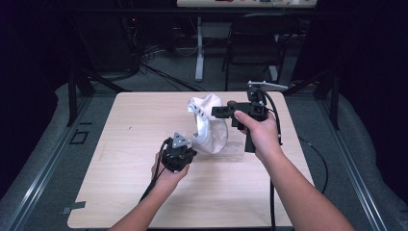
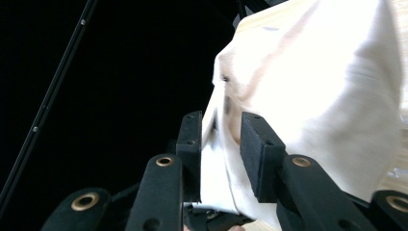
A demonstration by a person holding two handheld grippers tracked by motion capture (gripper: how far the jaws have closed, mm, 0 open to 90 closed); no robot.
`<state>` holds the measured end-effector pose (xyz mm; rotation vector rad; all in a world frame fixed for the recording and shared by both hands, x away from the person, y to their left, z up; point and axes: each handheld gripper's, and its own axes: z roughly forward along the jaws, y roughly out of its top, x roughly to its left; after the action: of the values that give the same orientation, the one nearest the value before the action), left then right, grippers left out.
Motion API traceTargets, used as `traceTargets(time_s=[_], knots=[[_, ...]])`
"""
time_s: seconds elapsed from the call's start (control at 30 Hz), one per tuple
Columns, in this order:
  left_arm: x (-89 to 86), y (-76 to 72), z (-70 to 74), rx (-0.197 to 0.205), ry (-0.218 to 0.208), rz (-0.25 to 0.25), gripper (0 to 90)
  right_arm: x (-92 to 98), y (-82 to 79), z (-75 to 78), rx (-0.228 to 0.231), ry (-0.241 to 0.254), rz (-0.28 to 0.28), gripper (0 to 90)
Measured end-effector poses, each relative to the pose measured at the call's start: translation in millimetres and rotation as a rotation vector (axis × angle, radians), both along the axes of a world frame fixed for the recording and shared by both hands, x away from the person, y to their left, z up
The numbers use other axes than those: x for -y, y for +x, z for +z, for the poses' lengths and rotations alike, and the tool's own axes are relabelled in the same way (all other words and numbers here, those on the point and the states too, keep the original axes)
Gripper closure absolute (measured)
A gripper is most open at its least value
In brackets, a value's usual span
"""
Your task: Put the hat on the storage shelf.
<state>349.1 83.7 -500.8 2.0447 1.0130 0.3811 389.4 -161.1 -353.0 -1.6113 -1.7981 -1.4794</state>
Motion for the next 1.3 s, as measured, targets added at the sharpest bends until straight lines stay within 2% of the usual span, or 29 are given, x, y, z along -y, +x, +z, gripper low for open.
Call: traceTargets(time_s=[0.03,0.17,0.43,0.53,0.57,0.63,0.73,0.77,0.87,1.07,1.3], knots=[[0.5,1.5,-2.7,-0.012,0.006,0.001,86.4,0.2,-0.2,0.0,0.001,-0.001,0.0,70.4],[0.7,0.3,-4.2,-0.008,0.017,-0.004,86.3,2.1,-0.8,-0.1,0.005,0.0,-0.002,70.1],[3.0,-3.3,-4.9,0.032,0.043,-0.006,85.0,5.0,-1.3,-2.0,0.006,-0.01,-0.007,67.8],[1.7,-4.7,-5.0,0.038,0.021,-0.006,81.9,4.5,-2.1,-2.9,0.007,-0.013,-0.007,66.5],[-0.1,-6.8,-3.0,0.047,0.0,-0.019,75.2,4.8,-2.6,-3.2,0.012,-0.023,-0.003,65.5],[-2.1,-11.0,-0.5,0.067,-0.026,-0.029,70.1,5.0,-3.4,-3.5,0.018,-0.03,-0.004,65.2],[-4.7,-15.8,1.5,0.085,-0.032,-0.038,62.3,6.6,-5.0,-3.9,0.021,-0.036,-0.006,64.7],[-7.8,-20.2,2.3,0.109,-0.032,-0.045,59.9,7.8,-5.4,-4.0,0.025,-0.038,-0.003,64.3],[-13.2,-25.8,2.3,0.125,-0.044,-0.049,54.3,10.2,-7.1,-4.2,0.032,-0.038,-0.019,62.0],[-28.2,-37.8,3.2,0.114,-0.051,-0.051,50.8,16.6,-10.6,-4.8,0.059,-0.042,-0.03,57.7],[-54.9,-52.5,-2.7,0.089,-0.048,-0.023,48.3,18.9,-14.8,-7.5,0.088,-0.065,-0.026,51.8]])
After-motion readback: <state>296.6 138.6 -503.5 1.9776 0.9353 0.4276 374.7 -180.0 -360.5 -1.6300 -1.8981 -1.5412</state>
